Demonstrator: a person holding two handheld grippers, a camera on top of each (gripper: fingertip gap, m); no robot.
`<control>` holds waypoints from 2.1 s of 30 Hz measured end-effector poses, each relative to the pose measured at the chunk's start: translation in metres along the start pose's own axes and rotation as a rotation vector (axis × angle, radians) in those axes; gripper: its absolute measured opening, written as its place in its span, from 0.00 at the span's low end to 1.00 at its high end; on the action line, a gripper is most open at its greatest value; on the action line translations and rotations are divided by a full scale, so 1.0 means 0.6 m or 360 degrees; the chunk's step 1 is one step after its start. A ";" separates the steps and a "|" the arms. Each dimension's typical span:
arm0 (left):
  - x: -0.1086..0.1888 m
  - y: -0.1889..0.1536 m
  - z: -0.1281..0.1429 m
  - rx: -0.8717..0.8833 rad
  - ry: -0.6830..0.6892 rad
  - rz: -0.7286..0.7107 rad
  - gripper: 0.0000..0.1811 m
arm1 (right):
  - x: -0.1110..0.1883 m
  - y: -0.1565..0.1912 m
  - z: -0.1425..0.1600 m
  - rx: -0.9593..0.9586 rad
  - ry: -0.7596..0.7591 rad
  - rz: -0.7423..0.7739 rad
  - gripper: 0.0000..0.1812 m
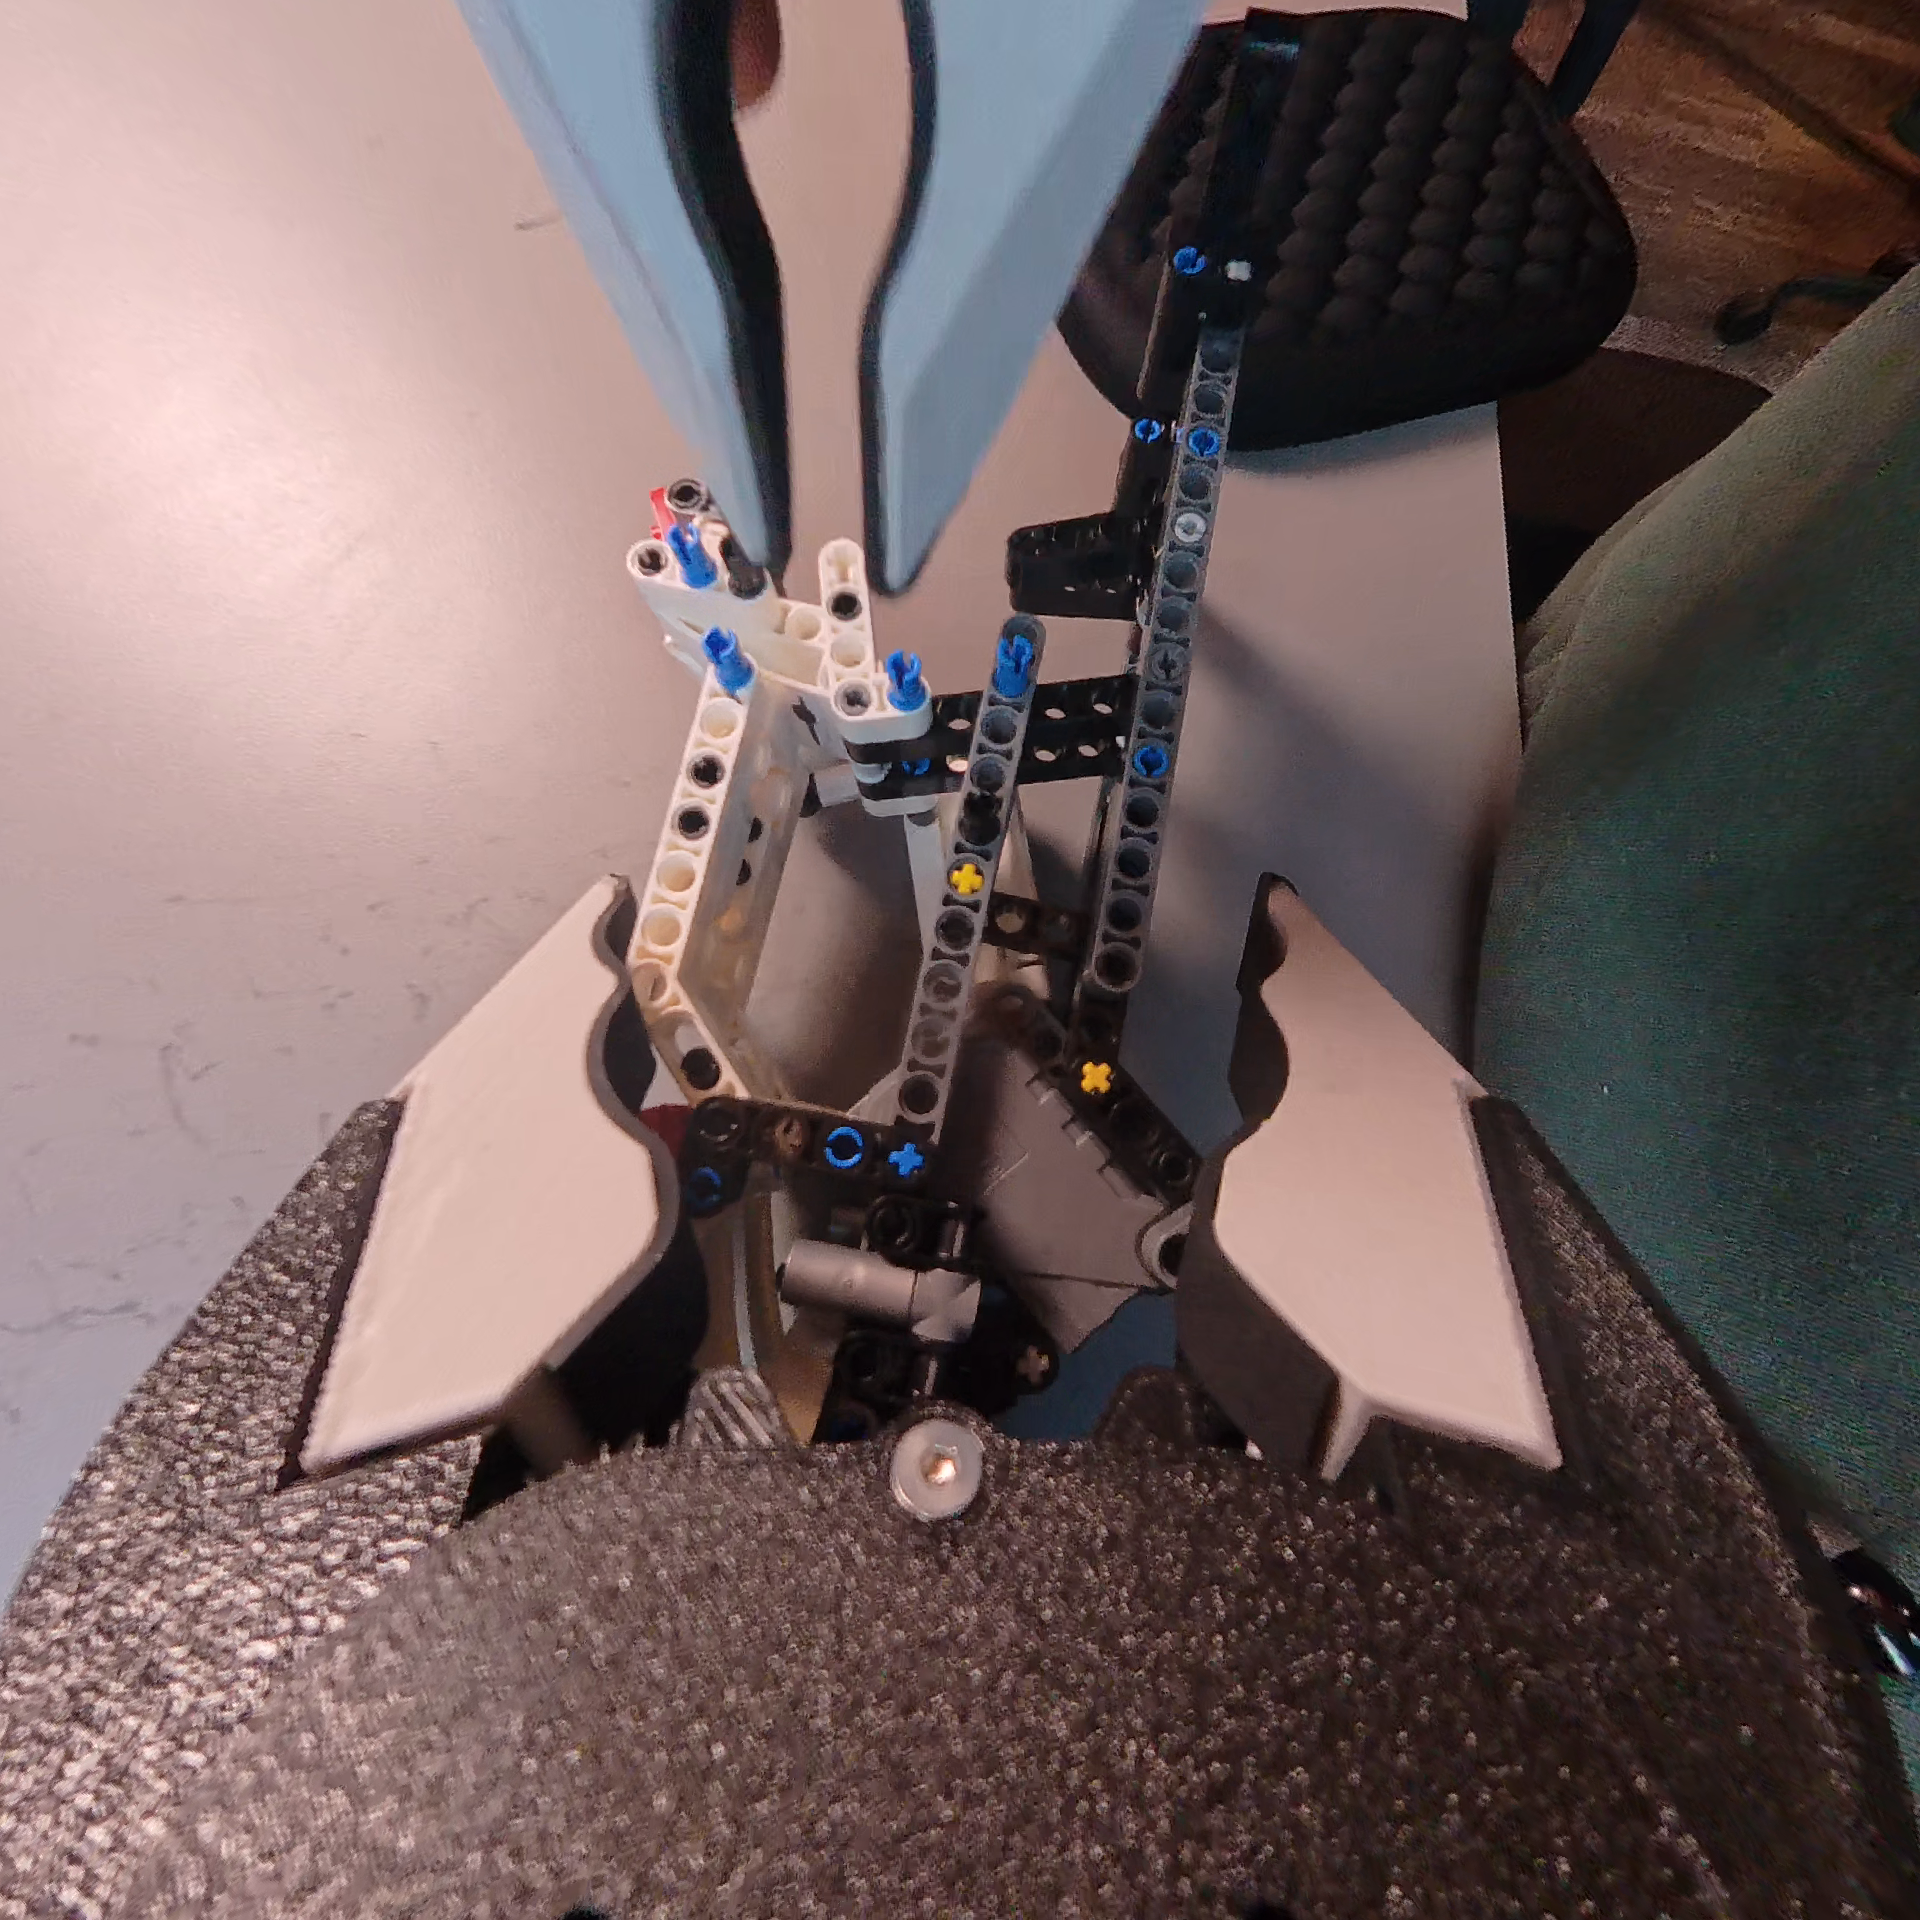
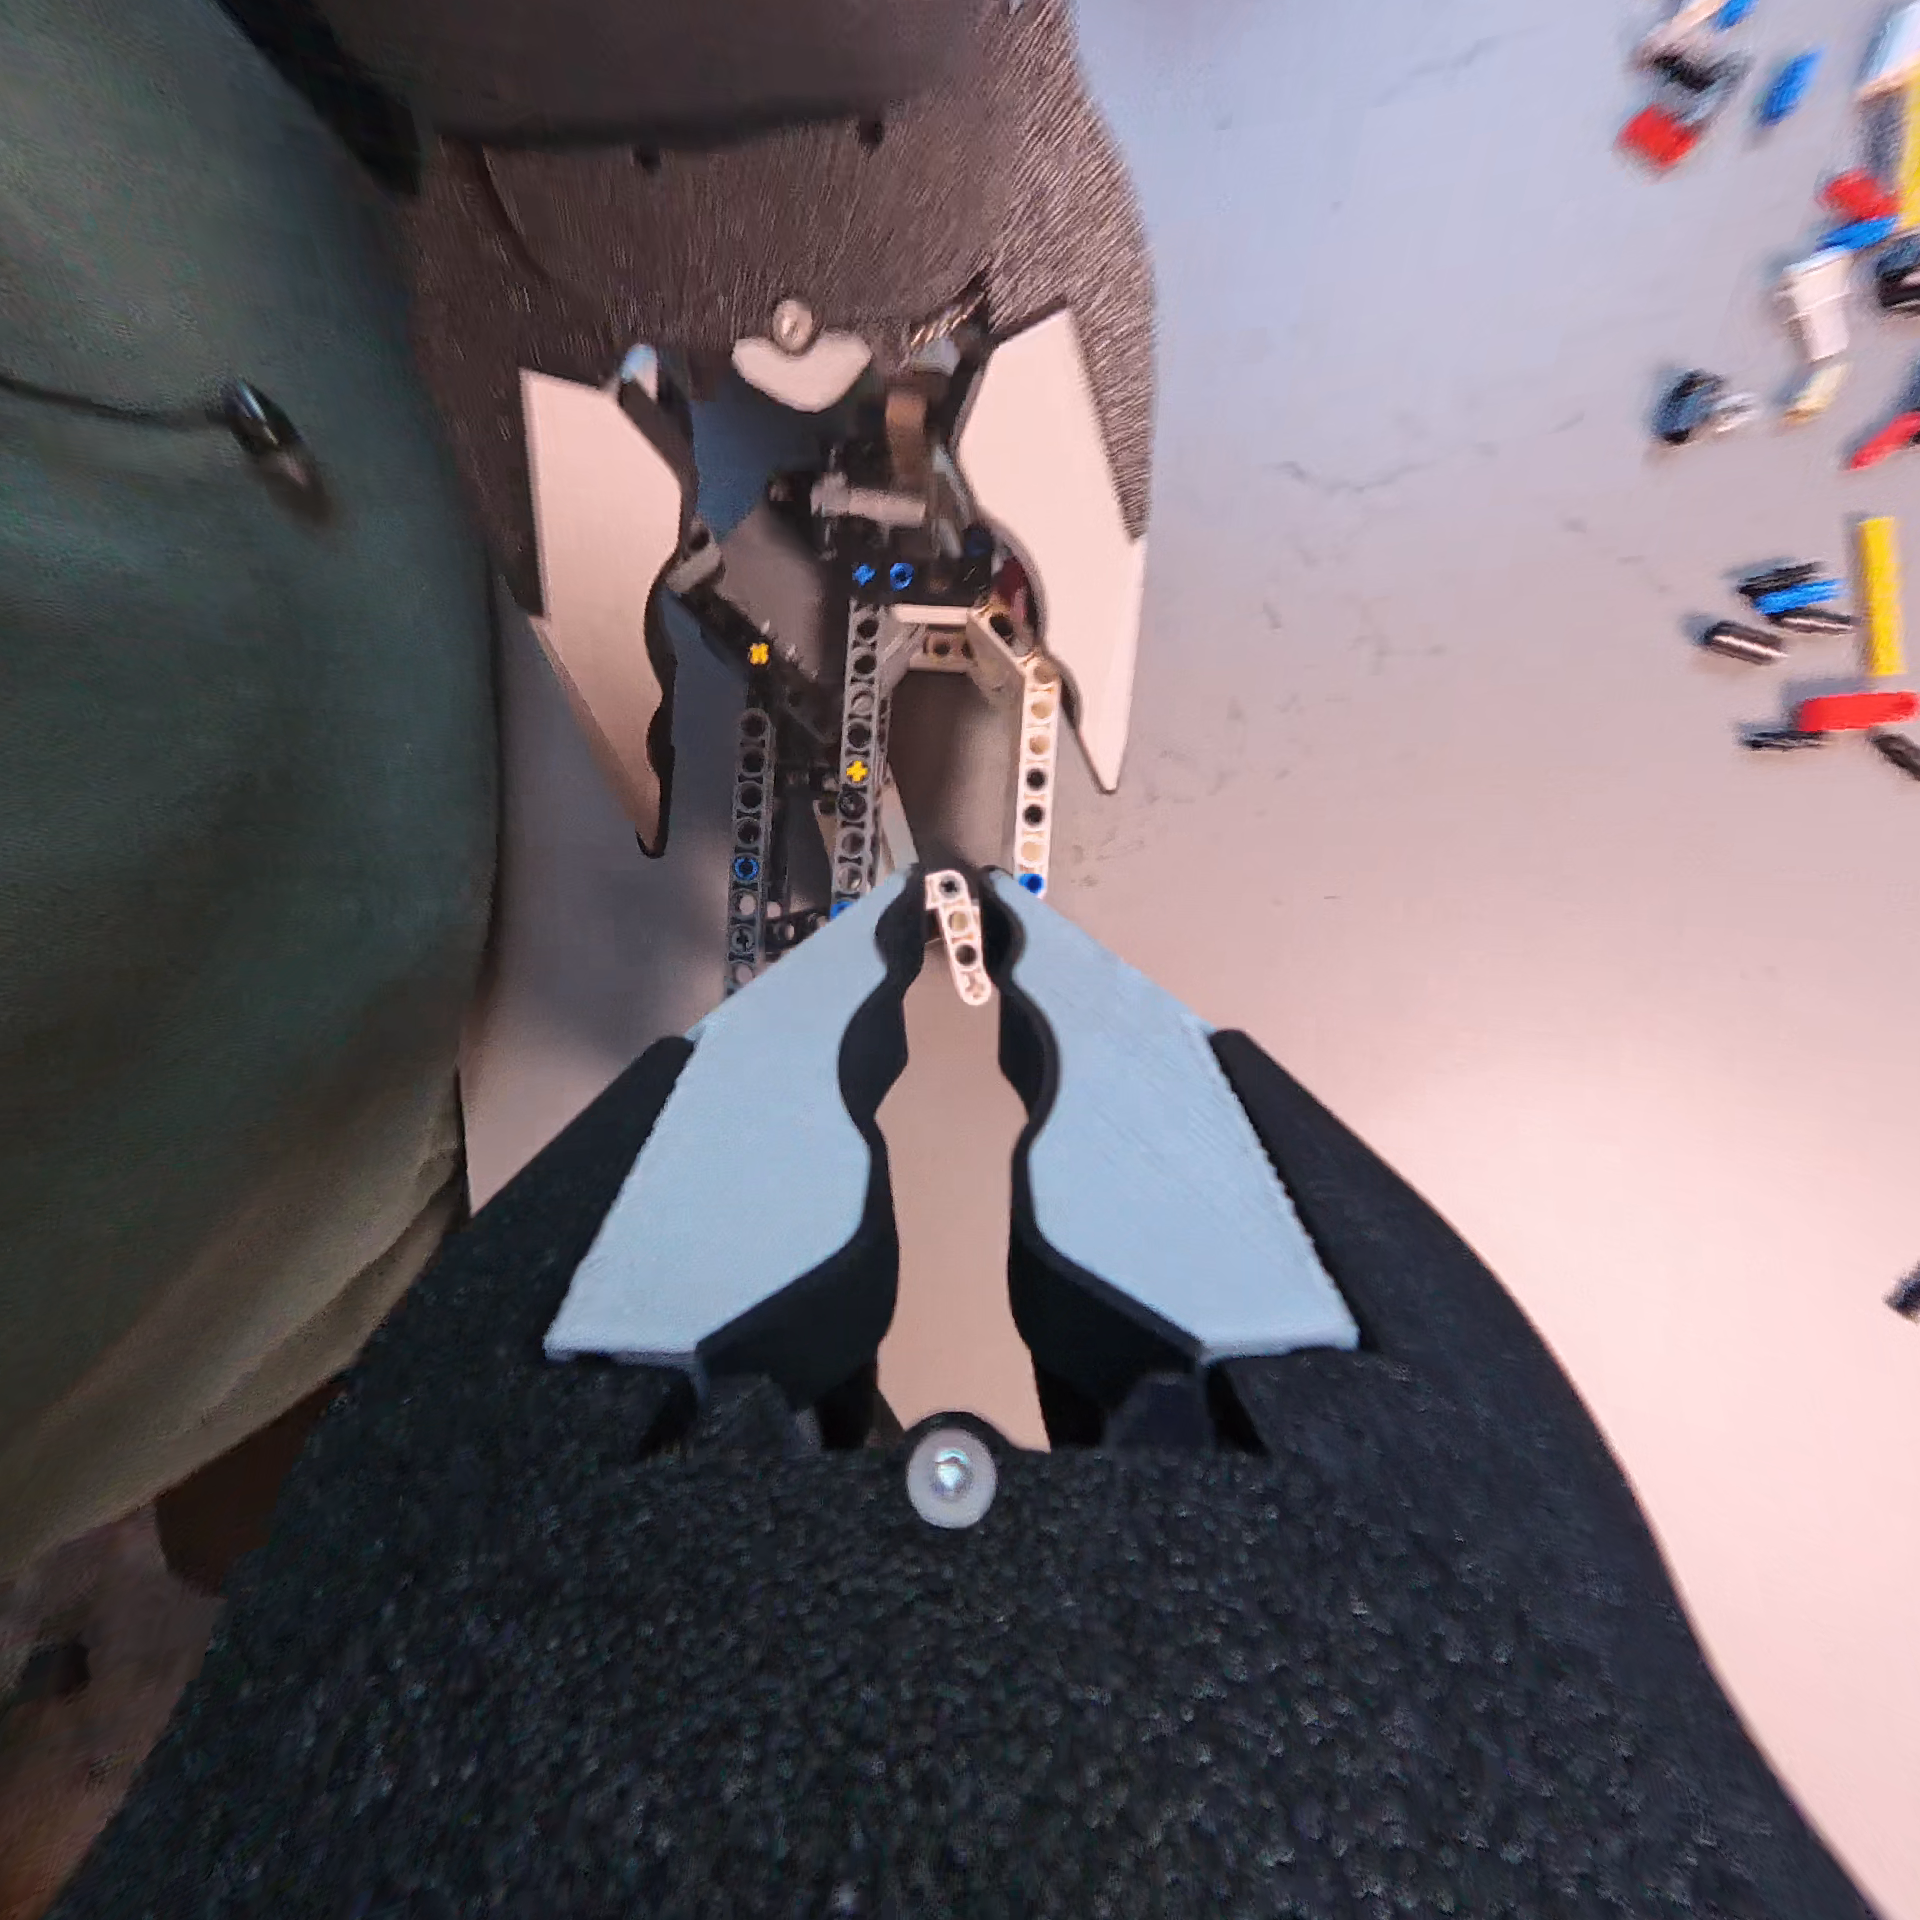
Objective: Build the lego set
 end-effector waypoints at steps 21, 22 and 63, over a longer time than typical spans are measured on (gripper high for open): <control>0.017 -0.008 0.000 -0.0366 -0.0216 -0.0313 0.59 | -0.031 -0.015 0.105 0.0350 -0.0533 0.0382 0.20; 0.021 -0.001 -0.006 -0.0378 -0.0251 -0.0360 0.58 | -0.021 -0.018 0.098 0.0417 -0.0505 0.0493 0.20; -0.013 0.193 -0.175 -0.0258 -0.0405 -0.0155 0.36 | -0.003 0.043 0.164 0.0434 -0.0515 0.0934 0.13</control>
Point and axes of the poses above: each gripper's, where its closed fingertips meet, x back along the fingers, z out of its underside, y = z × x across the jaws, the point moved 8 cm from there along x, back along the fingers, and after that the axes turned 14 degrees about x, right-handed, at the moved point
